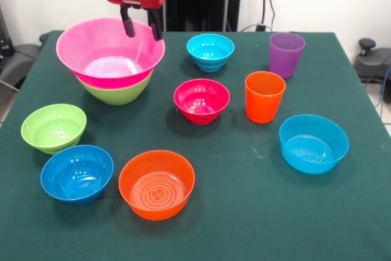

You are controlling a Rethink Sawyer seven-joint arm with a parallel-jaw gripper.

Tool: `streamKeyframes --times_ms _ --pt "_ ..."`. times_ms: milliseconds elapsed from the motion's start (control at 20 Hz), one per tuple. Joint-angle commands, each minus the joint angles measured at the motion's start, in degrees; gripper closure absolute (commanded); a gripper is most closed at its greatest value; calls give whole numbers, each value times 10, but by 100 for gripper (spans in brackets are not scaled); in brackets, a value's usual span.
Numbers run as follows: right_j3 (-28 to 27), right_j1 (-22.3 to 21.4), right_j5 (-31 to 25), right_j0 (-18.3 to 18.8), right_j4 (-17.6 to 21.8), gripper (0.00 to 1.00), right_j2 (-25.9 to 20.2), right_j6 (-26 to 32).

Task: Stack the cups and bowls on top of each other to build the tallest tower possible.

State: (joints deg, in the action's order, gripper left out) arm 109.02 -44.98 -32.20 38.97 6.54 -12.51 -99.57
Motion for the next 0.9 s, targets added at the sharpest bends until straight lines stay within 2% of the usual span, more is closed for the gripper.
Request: streamKeyframes --times_ms 50,250,400,700,900 --pt "-18 25 0 -7 36 0 -52 29" --pt "-12 6 -14 -11 30 0 -55 27" --pt "-18 -7 -22 -32 29 0 -46 10" --pt "-63 -15 -80 -70 19 0 -45 2" --pt "-94 -5 -100 -86 12 0 -46 0"
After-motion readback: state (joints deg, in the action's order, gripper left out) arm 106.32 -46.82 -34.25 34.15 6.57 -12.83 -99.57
